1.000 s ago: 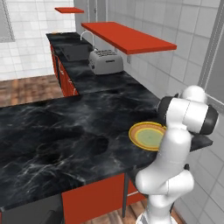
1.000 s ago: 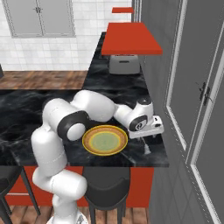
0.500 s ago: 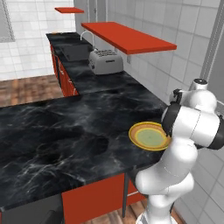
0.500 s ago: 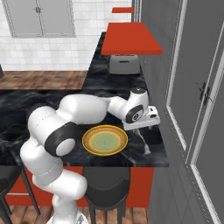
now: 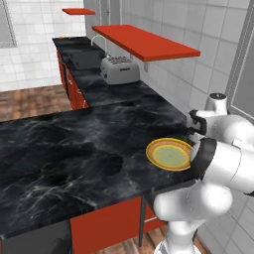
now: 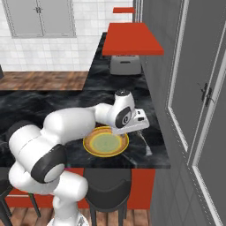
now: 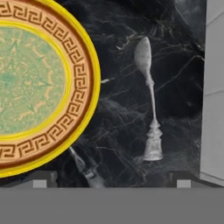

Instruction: Take the fork and place it on the left side of the plate. Then take the spoon and place it on the right side of the plate. Make sure they're directly next to the plate.

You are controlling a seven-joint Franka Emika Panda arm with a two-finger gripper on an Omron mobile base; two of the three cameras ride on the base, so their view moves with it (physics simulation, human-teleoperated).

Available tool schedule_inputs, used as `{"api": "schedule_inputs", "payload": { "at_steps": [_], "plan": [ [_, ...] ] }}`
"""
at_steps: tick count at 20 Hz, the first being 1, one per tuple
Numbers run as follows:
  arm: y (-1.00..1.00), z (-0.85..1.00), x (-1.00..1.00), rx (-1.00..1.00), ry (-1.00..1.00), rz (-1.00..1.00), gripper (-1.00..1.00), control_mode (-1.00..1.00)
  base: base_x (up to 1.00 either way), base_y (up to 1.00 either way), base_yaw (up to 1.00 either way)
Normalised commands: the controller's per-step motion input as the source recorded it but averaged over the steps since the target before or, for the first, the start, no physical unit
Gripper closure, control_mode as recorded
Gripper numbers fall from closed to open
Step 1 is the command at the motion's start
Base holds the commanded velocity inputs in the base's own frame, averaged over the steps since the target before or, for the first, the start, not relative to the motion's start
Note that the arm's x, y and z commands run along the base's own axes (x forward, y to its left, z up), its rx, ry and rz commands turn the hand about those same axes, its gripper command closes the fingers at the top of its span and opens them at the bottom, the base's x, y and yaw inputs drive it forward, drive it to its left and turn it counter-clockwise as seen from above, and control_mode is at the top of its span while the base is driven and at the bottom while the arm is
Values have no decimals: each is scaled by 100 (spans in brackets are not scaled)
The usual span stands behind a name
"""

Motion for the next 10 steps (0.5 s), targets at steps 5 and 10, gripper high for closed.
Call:
{"api": "schedule_inputs", "payload": {
  "at_steps": [5, 10],
  "plan": [
    [54, -34, -56, -12, 0, 0, -100, -100, 0, 0, 0],
    [11, 7, -33, -3, 0, -4, -100, -100, 0, 0, 0]
  ]
}}
